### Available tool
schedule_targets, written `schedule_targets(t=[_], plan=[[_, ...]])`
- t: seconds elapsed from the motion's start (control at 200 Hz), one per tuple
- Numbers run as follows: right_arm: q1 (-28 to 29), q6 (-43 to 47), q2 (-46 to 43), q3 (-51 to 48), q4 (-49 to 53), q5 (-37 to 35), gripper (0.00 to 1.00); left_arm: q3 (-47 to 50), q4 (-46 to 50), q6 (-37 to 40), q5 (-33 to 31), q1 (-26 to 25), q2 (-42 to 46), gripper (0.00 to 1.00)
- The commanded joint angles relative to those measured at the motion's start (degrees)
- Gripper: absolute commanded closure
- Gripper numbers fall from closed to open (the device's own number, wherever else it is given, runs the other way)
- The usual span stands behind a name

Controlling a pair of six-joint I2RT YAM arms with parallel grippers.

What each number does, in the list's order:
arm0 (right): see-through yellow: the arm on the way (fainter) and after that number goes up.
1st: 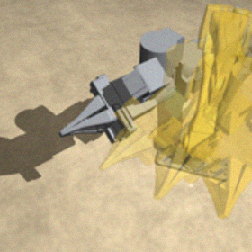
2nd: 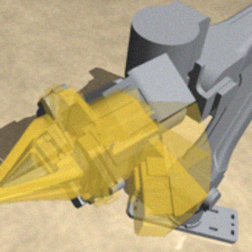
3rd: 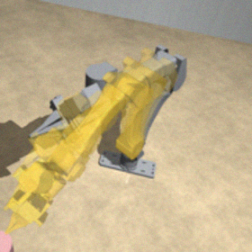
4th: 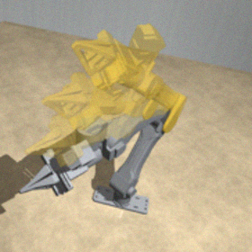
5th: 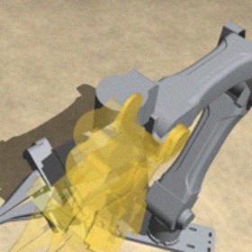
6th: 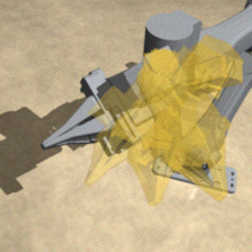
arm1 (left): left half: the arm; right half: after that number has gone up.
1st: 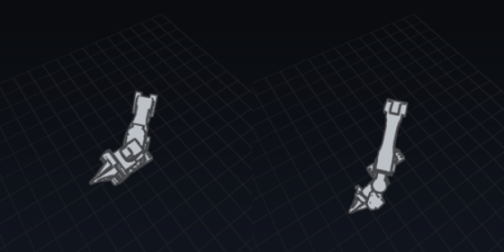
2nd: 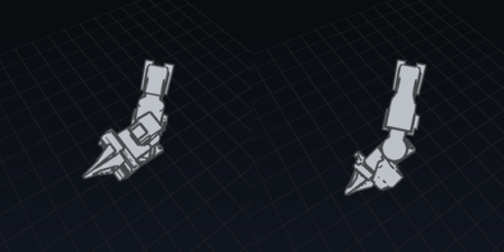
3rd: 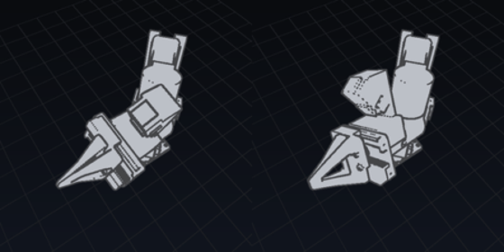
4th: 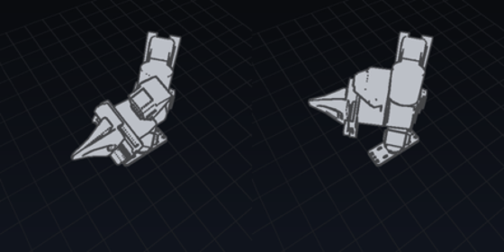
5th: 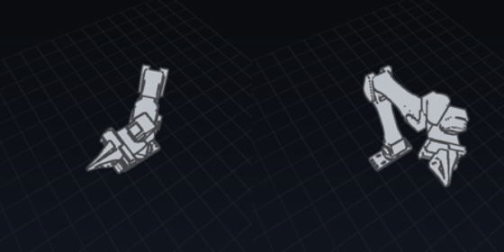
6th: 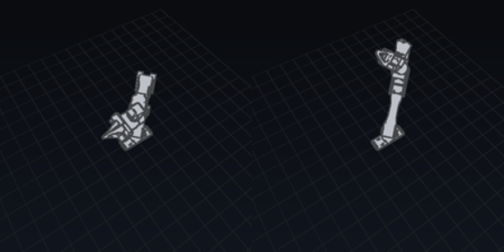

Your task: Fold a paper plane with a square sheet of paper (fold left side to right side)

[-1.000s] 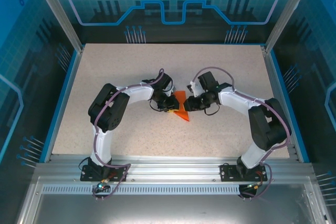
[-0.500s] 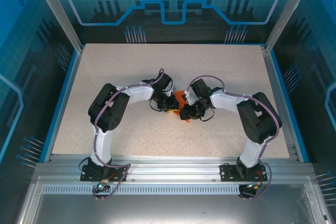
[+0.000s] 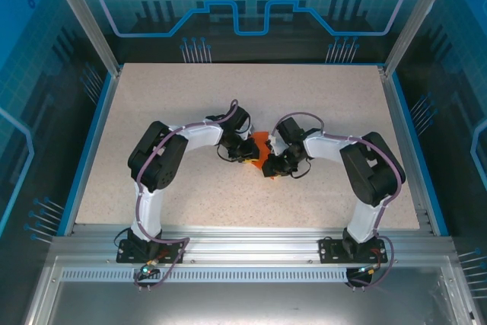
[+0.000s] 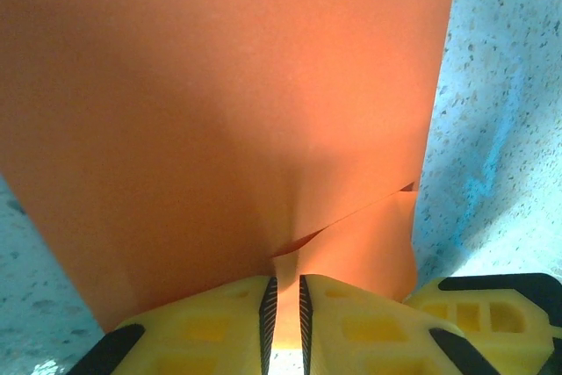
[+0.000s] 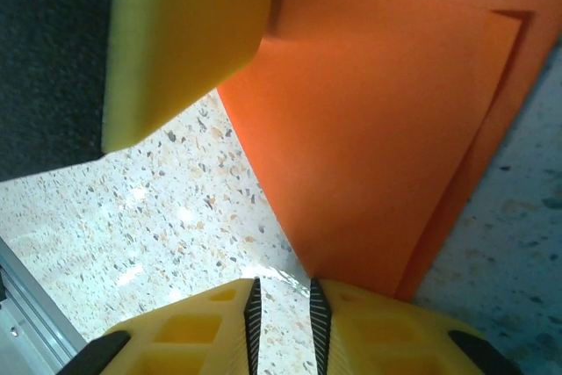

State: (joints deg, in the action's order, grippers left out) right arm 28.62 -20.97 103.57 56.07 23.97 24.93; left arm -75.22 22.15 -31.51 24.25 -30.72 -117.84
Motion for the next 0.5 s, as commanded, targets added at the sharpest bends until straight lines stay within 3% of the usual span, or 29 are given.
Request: schedule_targets(t=[0.0, 0.495], plan=[[0.38, -0.67, 1.13, -2.38, 3.71, -1.58, 0.77, 0.61, 2.38, 0.66, -3.51, -0.48, -3.20, 0.79], [-0.66, -1.97, -5.14, -13.10, 4.91, -2.00, 0.80, 0.27, 2.72, 0.79, -4.04, -0.48, -3.76, 0.80]])
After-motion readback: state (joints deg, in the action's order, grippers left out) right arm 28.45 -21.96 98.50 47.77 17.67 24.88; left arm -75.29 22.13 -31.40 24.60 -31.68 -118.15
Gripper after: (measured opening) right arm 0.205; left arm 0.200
